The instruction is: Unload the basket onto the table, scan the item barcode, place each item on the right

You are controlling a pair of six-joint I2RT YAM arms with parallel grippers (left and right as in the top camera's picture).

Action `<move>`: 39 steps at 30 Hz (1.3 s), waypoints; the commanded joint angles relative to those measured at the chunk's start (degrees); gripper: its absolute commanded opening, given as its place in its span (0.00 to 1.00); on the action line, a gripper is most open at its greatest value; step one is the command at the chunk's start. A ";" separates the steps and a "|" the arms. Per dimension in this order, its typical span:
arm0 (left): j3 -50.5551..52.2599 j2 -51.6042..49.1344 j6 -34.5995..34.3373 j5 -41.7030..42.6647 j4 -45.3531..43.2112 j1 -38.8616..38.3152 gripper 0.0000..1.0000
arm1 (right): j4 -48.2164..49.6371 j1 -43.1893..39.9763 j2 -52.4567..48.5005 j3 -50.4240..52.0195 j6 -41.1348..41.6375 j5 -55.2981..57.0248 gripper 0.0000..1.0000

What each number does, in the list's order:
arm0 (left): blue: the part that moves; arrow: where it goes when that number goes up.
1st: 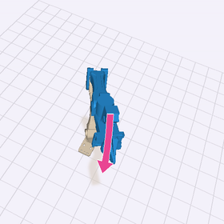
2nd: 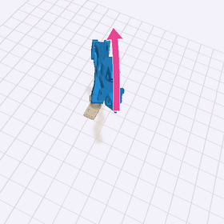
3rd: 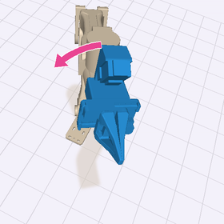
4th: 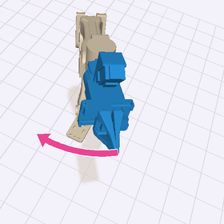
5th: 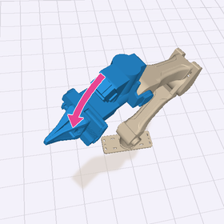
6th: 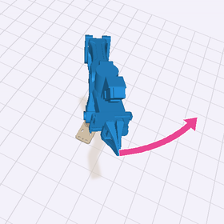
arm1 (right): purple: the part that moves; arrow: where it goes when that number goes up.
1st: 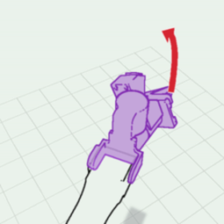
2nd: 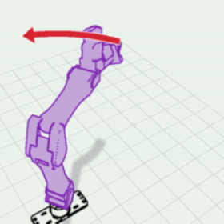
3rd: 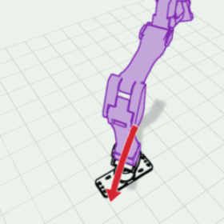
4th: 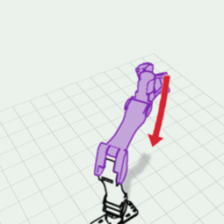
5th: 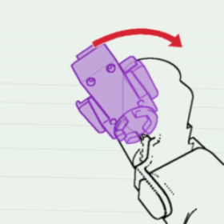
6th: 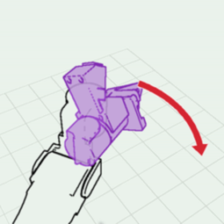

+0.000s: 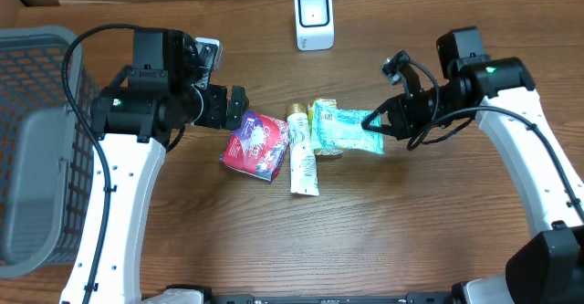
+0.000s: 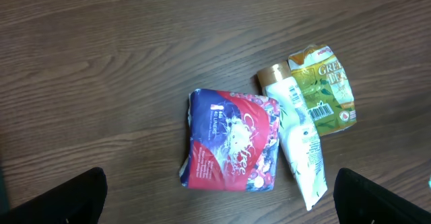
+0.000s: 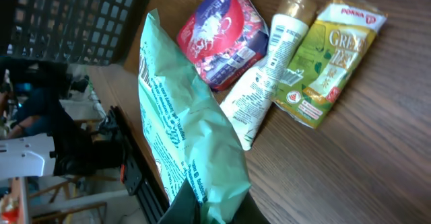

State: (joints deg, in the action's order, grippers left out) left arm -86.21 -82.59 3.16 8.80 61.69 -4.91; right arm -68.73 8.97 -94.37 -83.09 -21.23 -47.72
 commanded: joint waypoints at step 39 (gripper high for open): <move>0.24 -0.02 7.13 3.04 2.80 10.14 1.00 | 5.42 0.04 0.72 -1.86 0.28 -1.51 0.04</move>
State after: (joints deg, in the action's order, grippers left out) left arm -86.21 -82.59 8.58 10.96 64.64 5.61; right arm -64.60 8.99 -94.37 -83.26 -23.70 -48.60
